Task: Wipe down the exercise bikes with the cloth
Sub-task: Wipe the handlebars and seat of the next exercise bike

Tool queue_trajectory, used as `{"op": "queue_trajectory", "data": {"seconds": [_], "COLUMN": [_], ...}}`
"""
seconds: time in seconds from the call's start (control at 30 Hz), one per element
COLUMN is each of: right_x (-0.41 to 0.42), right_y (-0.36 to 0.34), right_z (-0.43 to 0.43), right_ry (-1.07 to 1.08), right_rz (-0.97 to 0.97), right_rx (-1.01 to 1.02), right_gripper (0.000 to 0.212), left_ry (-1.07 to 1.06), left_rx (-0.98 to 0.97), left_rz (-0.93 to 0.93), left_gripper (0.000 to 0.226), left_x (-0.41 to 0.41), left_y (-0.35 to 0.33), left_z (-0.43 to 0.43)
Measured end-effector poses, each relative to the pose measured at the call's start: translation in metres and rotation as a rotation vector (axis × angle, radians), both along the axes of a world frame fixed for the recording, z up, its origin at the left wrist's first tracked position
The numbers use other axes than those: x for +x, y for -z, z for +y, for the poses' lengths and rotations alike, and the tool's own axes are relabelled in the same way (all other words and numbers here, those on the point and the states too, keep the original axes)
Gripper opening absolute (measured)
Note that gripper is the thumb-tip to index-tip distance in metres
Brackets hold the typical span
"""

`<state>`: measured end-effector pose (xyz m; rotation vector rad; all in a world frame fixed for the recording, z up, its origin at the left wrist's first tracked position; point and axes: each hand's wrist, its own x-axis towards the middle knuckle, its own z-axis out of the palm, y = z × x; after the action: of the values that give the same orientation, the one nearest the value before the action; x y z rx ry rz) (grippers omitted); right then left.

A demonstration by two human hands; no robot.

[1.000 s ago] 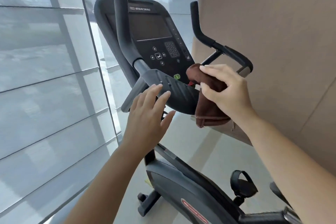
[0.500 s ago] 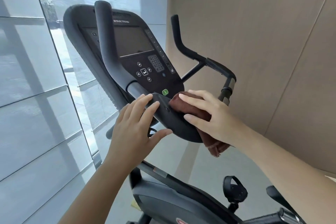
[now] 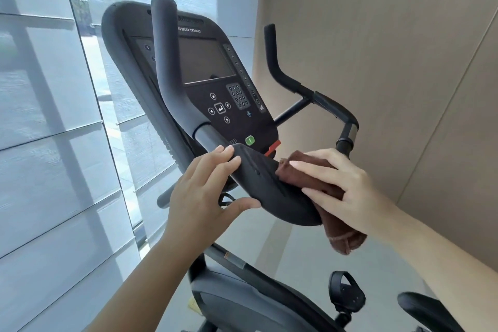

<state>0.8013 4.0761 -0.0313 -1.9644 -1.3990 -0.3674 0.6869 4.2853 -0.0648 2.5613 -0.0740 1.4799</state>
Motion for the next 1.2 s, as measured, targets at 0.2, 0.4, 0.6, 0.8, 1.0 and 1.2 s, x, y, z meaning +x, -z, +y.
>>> {"op": "queue_trajectory", "data": {"seconds": [0.2, 0.4, 0.6, 0.8, 1.0, 1.2], "right_x": [-0.01, -0.007, -0.021, -0.032, -0.053, -0.055], "right_y": [-0.031, -0.018, -0.011, -0.029, 0.003, -0.024], "right_z": [0.069, 0.029, 0.018, 0.071, 0.01, 0.073], "right_ry": [-0.041, -0.026, 0.105, 0.103, 0.15, 0.219], "right_rz": [0.004, 0.015, 0.004, -0.028, -0.077, -0.11], "right_rx": [0.033, -0.047, 0.043, 0.055, 0.088, 0.071], "right_gripper": [0.037, 0.042, 0.038, 0.036, 0.037, 0.034], "left_ry": [-0.012, 0.001, 0.046, 0.164, 0.256, 0.321], "left_rx": [0.024, 0.052, 0.077, 0.063, 0.077, 0.055], "left_rz": [-0.025, -0.047, -0.034, 0.07, 0.029, -0.007], "left_gripper": [0.065, 0.064, 0.061, 0.056, 0.065, 0.065], "left_x": [0.001, 0.002, 0.001, 0.005, 0.026, 0.032], "left_y": [-0.001, 0.002, -0.001, -0.013, -0.011, -0.016], "left_z": [0.003, 0.005, 0.009, 0.032, 0.044, 0.049]}}
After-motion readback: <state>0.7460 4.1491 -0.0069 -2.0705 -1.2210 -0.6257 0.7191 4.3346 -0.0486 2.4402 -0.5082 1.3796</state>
